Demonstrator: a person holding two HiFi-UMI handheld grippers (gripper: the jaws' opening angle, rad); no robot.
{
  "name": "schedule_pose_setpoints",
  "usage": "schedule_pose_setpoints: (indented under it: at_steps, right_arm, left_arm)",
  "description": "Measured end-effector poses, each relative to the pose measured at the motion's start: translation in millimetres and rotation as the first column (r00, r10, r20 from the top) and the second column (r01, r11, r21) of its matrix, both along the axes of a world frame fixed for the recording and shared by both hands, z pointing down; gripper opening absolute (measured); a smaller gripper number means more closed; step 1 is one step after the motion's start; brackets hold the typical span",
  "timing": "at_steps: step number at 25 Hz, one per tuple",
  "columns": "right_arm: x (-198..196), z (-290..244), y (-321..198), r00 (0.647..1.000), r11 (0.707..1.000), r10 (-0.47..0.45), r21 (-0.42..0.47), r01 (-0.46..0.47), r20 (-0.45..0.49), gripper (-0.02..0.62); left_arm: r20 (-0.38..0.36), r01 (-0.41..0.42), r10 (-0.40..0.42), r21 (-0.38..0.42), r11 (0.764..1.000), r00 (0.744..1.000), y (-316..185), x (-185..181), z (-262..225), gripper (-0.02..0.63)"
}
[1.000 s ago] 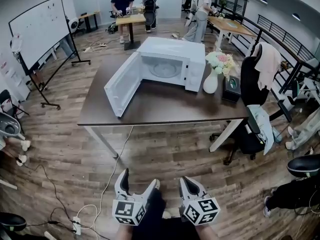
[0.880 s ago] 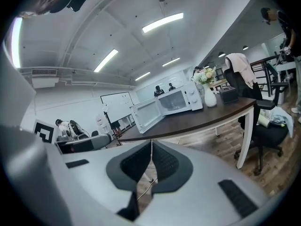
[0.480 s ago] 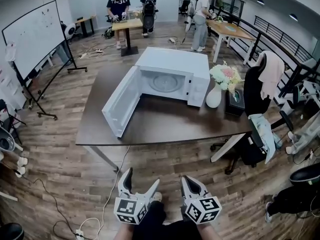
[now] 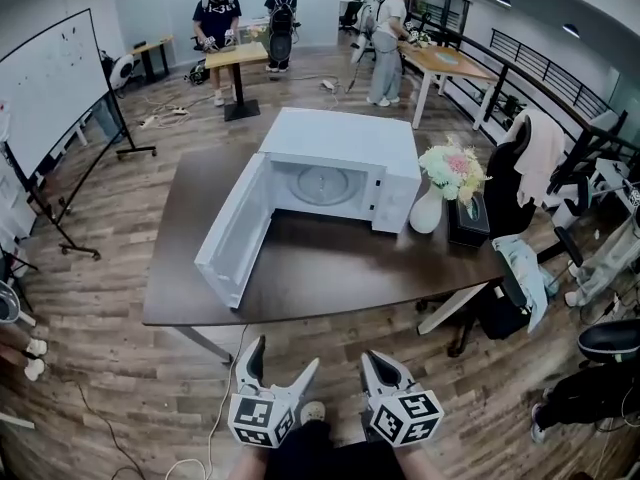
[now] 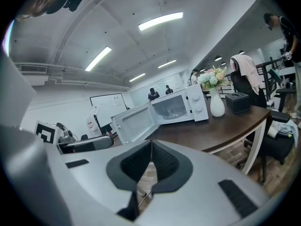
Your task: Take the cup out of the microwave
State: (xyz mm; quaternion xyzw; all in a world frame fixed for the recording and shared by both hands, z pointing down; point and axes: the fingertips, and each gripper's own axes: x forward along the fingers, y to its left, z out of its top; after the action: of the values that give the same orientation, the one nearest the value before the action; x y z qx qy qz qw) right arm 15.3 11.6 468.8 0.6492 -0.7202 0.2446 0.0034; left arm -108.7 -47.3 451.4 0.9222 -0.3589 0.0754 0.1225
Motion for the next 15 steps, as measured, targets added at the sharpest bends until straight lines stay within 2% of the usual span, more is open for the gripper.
schedule_pose_setpoints:
  at_steps: [8,15]
  right_arm:
    - [3,8,-49,0.999,0.999,0.045,-0.002,-0.045,0.003,-0.005]
    - [9,18,-65,0.996,0.996,0.088,-0.020,-0.088,0.004,-0.005]
  left_arm:
    - [-0.008,-0.054,0.054,0.003,0.999,0.999,-53,8,7,0.437]
    - [-0.003,-0.089,0.089,-0.026,0.996,0.996,-71,13,23,0.437]
